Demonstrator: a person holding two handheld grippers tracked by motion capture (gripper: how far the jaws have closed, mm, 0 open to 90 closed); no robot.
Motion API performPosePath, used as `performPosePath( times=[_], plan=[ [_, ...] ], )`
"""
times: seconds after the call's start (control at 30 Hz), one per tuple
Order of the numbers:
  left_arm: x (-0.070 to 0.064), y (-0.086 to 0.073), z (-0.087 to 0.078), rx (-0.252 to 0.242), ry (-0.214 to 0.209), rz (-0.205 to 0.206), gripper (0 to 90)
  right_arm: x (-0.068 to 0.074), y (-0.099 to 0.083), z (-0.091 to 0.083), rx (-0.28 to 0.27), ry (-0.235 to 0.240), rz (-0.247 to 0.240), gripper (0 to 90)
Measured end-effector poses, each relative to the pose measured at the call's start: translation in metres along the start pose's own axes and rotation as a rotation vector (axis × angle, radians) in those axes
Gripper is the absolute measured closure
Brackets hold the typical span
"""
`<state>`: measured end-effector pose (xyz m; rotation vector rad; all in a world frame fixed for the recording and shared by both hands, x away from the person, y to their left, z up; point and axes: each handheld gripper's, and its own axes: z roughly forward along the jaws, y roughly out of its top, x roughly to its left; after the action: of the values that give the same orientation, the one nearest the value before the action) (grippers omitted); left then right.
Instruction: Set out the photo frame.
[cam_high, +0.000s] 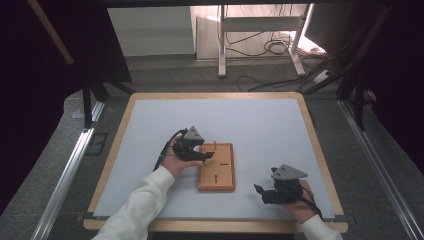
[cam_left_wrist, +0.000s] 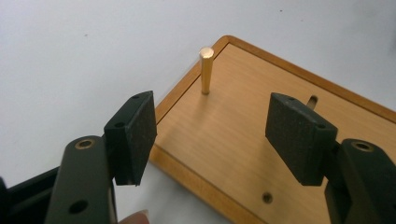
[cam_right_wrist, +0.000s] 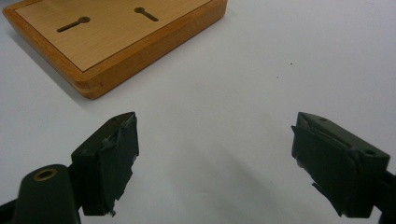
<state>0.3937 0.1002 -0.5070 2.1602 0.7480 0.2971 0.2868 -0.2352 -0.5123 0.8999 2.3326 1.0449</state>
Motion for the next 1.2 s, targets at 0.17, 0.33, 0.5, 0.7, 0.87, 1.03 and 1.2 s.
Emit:
performPosePath(
  times=[0.17,0.33,0.5,0.7,0.87,1.03,1.2],
  plan=[
    [0.002,0.008,0.008,0.007,0.007,0.015,34.9,0.0,0.0,0.0,-0.001,-0.006,0.006,14.6],
    [0.003,0.012,0.019,0.018,-0.01,0.02,39.1,0.001,0.0,0.001,0.0,-0.001,0.0,14.6],
    [0.003,0.015,0.028,0.019,-0.018,0.021,47.9,0.001,0.001,0.001,0.0,0.002,-0.004,14.6],
    [0.006,0.017,0.033,0.019,-0.023,0.03,65.7,0.002,0.0,0.001,0.001,0.003,-0.005,14.6],
    [0.01,0.016,0.036,0.014,-0.034,0.025,74.1,0.003,0.001,0.002,0.0,0.007,-0.008,14.6],
    [0.01,0.018,0.037,0.017,-0.055,0.032,83.9,0.007,0.003,0.002,-0.002,0.014,-0.029,14.4],
    [0.012,0.019,0.037,0.031,-0.078,0.022,84.6,0.014,0.008,0.006,0.004,0.032,-0.049,13.8]
  ],
)
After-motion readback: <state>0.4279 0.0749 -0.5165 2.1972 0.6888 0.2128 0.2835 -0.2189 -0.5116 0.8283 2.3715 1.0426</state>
